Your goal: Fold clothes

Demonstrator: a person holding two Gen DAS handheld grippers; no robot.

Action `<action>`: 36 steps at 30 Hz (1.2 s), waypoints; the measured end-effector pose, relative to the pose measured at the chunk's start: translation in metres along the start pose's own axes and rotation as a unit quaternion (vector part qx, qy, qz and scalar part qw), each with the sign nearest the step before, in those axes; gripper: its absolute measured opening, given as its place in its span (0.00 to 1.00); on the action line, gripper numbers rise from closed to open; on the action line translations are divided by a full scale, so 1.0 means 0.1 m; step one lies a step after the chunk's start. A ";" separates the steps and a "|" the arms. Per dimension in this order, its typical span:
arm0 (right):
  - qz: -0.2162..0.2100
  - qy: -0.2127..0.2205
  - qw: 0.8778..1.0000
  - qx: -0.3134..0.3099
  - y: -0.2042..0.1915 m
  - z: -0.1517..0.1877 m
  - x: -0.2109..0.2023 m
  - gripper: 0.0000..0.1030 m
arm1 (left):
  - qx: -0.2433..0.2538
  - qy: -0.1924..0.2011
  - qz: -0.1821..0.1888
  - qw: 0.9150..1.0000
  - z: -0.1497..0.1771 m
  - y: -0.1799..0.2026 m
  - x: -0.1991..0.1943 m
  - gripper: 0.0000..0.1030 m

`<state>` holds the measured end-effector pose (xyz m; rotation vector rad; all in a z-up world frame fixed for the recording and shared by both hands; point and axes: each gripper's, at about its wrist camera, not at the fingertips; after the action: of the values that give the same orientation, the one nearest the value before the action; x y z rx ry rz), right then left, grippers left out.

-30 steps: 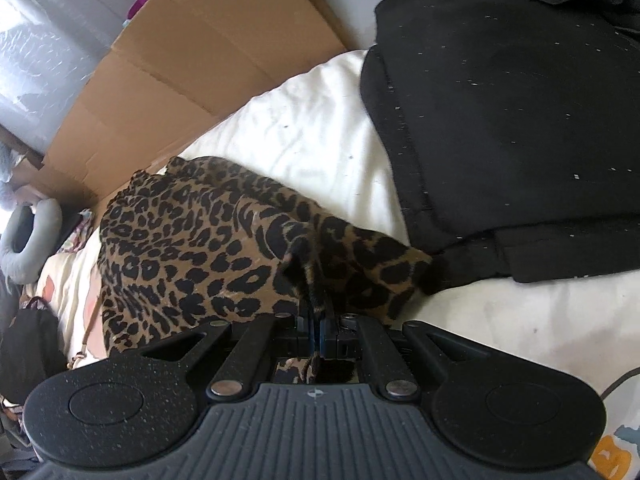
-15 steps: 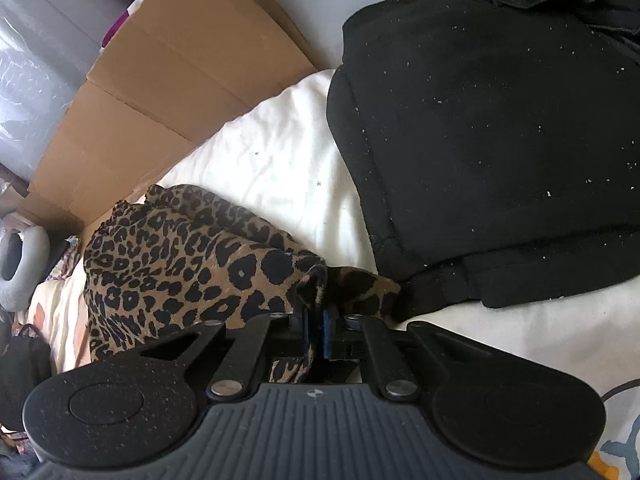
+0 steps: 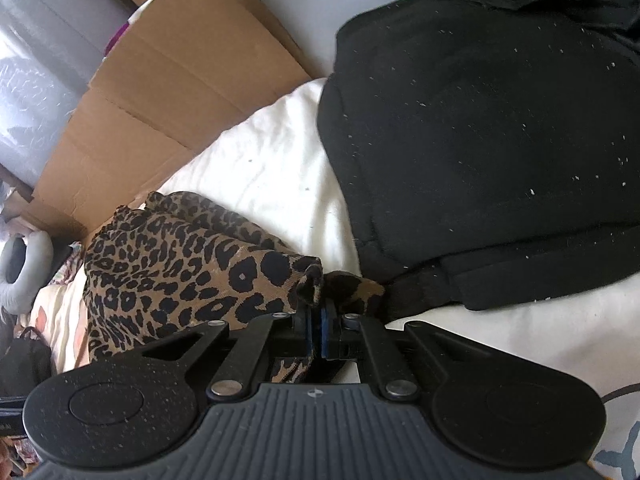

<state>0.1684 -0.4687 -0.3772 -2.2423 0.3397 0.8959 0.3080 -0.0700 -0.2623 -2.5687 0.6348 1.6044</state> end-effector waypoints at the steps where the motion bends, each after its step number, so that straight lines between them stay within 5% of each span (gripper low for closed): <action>1: 0.000 0.001 1.000 0.004 0.02 0.00 0.01 0.02 | 0.003 0.000 -0.001 1.000 -0.04 0.00 0.00 0.42; 27: -0.024 -0.007 1.000 0.008 0.19 -0.05 -0.04 0.02 | 0.014 0.060 -0.031 0.998 -1.53 0.25 0.50 0.43; 36: -0.030 -0.014 0.999 0.001 0.22 -0.06 -0.03 0.02 | -0.046 0.048 -0.054 0.996 -1.82 0.27 0.92 0.34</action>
<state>0.1596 -0.4891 -0.3830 -2.2241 0.2587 0.8940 0.4882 -0.1693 -0.2533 -2.7073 0.4300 1.5208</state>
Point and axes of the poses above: each gripper's, at about its wrist camera, not at the fingertips, and x roughly the way its jaws point, y to its right, z to its underside, and after that the axes turned 6 degrees about y, right-handed
